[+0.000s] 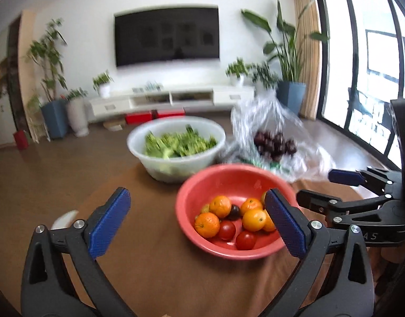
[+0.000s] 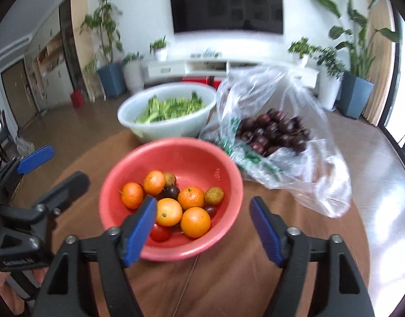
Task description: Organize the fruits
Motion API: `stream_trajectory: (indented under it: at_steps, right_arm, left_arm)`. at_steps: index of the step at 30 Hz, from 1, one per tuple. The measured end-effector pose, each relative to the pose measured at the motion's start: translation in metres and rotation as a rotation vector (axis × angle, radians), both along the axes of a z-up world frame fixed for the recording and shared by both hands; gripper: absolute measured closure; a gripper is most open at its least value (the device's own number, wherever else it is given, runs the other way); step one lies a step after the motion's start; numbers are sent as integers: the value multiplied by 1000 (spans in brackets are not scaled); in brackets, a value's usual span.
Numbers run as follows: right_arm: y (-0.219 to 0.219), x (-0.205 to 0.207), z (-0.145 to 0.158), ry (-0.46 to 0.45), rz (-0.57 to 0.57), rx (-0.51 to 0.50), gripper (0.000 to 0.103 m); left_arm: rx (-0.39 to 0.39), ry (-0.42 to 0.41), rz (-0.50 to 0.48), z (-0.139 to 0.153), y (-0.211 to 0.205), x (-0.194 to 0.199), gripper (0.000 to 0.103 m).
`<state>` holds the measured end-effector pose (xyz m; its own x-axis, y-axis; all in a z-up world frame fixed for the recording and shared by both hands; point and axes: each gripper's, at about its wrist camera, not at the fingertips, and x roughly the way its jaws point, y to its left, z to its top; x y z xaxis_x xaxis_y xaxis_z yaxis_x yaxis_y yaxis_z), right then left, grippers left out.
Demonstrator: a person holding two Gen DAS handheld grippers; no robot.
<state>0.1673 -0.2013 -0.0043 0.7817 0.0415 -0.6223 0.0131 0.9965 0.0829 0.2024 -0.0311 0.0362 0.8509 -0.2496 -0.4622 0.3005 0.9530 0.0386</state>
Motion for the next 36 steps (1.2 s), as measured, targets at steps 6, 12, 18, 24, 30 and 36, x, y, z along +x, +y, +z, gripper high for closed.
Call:
stream_trajectory:
  at_steps: [6,12,18,24,30,36]
  right_arm:
    - [-1,-68,40,-244,-98,-6,0]
    - [10,-127,90,-440,-148,-100,0]
    - [20,-169,118,-464,-192,-138,0]
    - [15,-180,99,-297,-224,-87,0]
    - [8,-173,63,-122,-233,-18,0]
    - [17,-172,33,-33,-220,-12,0]
  left_arm:
    - [75,-191,239,43,8,-78,0]
    - [13,-152,299,68,26,-130,0]
    - [26,-84,284,71,31,-171,0]
    - [55,57,237,47,24,-198,0]
    - [73,168,222,17,21,-203,0]
    - [70,228,219,-5,19,-185,0]
